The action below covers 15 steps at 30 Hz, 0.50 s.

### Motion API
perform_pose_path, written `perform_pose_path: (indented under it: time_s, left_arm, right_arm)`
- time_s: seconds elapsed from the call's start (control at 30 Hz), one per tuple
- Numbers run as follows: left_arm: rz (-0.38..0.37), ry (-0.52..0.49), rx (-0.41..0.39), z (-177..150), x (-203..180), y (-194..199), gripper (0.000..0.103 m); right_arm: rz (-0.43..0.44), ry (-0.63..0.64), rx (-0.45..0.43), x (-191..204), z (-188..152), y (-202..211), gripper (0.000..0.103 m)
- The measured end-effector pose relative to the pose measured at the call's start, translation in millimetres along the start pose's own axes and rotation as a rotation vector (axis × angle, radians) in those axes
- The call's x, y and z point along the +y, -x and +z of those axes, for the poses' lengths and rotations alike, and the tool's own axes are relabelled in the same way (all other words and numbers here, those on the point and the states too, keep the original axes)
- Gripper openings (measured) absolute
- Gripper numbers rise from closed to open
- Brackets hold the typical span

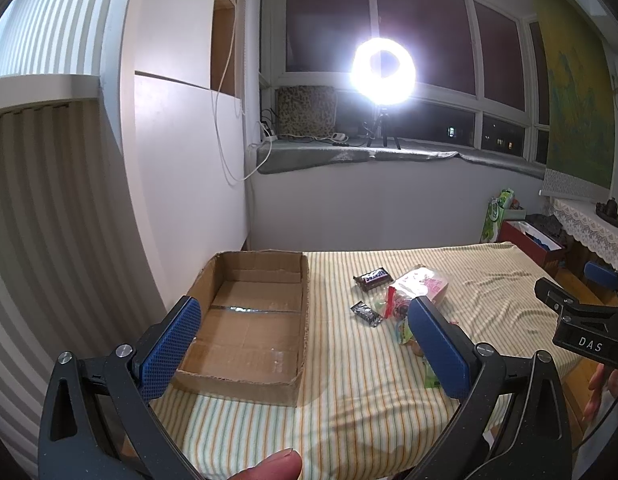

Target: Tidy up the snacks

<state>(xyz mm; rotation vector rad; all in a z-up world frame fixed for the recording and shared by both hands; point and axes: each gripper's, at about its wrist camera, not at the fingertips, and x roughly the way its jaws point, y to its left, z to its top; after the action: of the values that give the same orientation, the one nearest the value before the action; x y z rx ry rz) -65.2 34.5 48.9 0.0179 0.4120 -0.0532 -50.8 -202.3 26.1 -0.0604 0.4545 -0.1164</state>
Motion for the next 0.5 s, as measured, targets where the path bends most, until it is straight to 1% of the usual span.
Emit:
perform_pose_path:
  time_s: [0.5]
  left_arm:
    - [0.0, 0.001, -0.005, -0.1, 0.3, 0.8, 0.103]
  right_arm:
    - [-0.004, 0.009, 0.007, -0.1, 0.3, 1.4, 0.103]
